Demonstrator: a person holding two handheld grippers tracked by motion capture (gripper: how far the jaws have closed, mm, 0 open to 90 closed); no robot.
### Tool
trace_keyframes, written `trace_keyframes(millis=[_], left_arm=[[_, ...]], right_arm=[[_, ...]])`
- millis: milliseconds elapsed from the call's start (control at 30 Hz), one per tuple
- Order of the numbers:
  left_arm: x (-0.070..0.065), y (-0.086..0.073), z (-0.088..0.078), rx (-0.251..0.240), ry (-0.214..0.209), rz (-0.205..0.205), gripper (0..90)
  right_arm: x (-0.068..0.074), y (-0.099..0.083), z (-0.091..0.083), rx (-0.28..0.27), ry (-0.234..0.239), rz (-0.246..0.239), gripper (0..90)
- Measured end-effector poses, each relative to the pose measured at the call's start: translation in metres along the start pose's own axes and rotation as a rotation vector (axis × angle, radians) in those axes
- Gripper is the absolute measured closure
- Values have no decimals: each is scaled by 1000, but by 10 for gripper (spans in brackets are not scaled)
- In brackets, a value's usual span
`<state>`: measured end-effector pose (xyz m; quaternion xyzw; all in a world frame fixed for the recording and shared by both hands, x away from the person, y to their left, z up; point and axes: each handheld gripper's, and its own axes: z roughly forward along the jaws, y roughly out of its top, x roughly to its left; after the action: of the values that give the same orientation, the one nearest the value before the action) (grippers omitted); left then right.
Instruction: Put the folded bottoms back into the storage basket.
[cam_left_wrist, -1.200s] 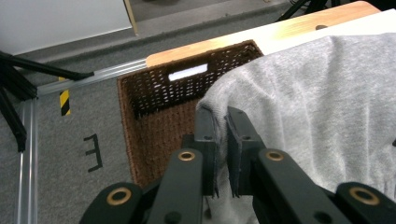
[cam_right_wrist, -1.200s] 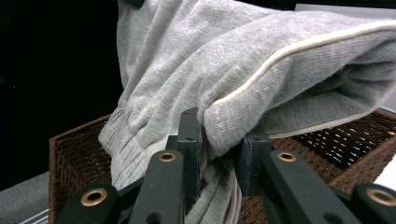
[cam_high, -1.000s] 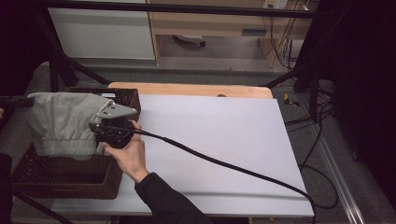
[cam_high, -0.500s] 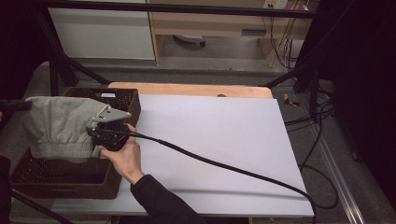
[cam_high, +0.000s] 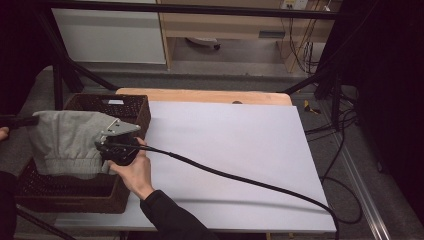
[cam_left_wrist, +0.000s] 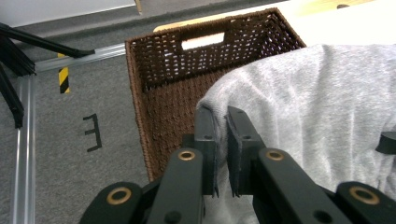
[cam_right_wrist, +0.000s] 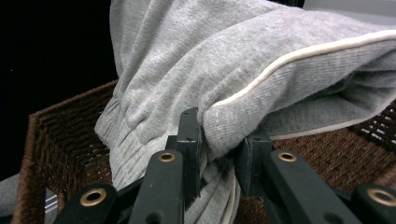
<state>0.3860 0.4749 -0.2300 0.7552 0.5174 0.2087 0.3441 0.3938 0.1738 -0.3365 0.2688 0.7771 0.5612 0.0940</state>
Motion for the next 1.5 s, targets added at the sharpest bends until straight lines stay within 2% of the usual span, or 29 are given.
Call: trace_keyframes(millis=[433, 533, 600, 667, 733, 800, 900, 1100, 1200, 1300, 1500], left_arm=[[1, -14, 23, 40, -19, -15, 837], [1, -16, 27, 58, -15, -28, 835], [1, -17, 29, 71, -10, -44, 830], [2, -19, 33, 71, 0, -77, 781], [3, -19, 35, 47, 9, -86, 690], [0, -18, 35, 27, 3, -89, 656], [-7, -16, 35, 1, -6, -60, 589], [-24, -16, 39, -15, -27, -32, 437], [-29, -16, 40, -27, -31, -31, 369], [-36, -15, 40, -36, -40, -22, 308], [-52, -14, 41, -55, -45, 14, 208]], right_arm=[[-8, -19, 10, 50, -18, 19, 742], [-8, -21, 12, 64, -30, 17, 735], [-8, -22, 13, 72, -39, 8, 697], [-10, -22, 14, 90, -54, -4, 525], [-12, -21, 14, 108, -87, -33, 361], [-15, -20, 11, 110, -120, -62, 271], [-20, -16, 2, 73, -124, -68, 217], [-25, -8, -15, 74, -97, -95, 144], [-27, -6, -26, 64, -74, -82, 119], [-31, -4, -35, 77, -57, -72, 95], [-41, -5, -53, 96, -58, -58, 82]])
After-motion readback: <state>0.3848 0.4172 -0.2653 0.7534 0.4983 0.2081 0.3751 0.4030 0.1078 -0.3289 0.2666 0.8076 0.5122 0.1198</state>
